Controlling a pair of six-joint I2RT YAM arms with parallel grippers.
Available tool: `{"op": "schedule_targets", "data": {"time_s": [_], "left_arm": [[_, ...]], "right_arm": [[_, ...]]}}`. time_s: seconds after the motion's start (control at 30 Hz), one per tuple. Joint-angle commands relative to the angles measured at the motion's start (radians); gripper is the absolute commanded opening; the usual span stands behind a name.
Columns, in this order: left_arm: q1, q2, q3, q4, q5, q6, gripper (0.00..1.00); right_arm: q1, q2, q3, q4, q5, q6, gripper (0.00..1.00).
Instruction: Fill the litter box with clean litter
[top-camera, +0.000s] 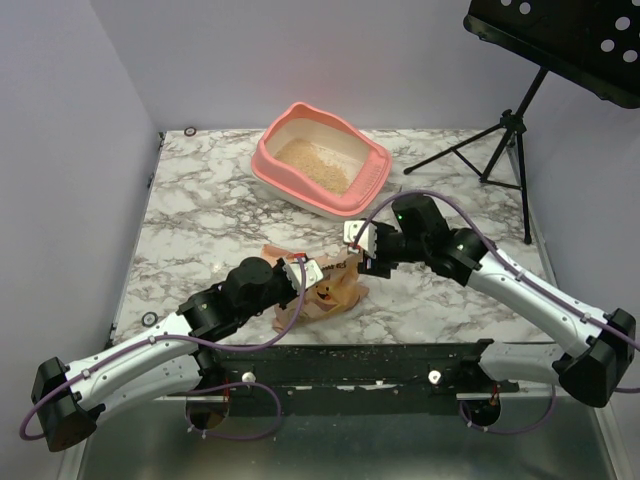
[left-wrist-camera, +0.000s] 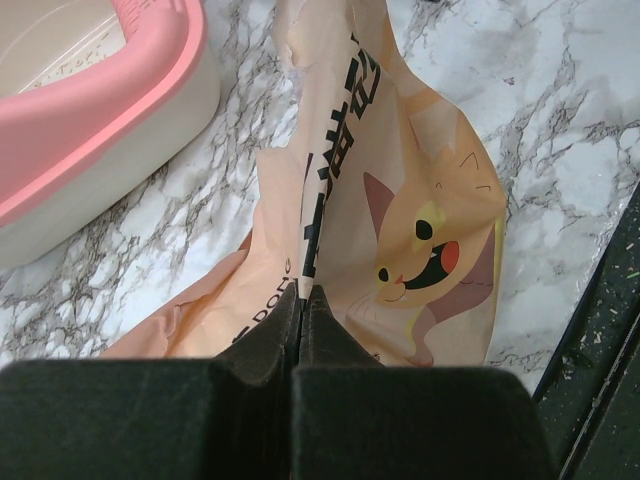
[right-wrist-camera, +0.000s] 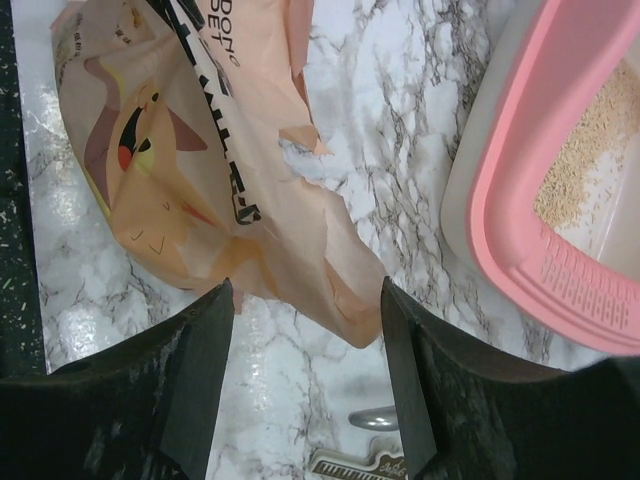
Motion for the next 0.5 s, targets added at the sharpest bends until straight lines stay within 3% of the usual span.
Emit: {"op": "schedule_targets", "data": {"time_s": [0.0, 0.3, 0.47], "left_arm": [[0.01, -0.016, 0.015, 0.021, -0.067, 0.018, 0.0], [0.01, -0.022, 0.015, 0.021, -0.061, 0.015, 0.0], [0.01, -0.028, 0.016, 0.017, -0.058, 0.016, 0.0]], "right_arm": [[0.007, 0.047, 0.021, 0.026, -0.049, -0.021, 0.67], [0.007, 0.148, -0.033, 0.087, -0.086, -0.018, 0.67], [0.007, 0.194, -0.034, 0.037, -0.144, -0.013, 0.67]]}}
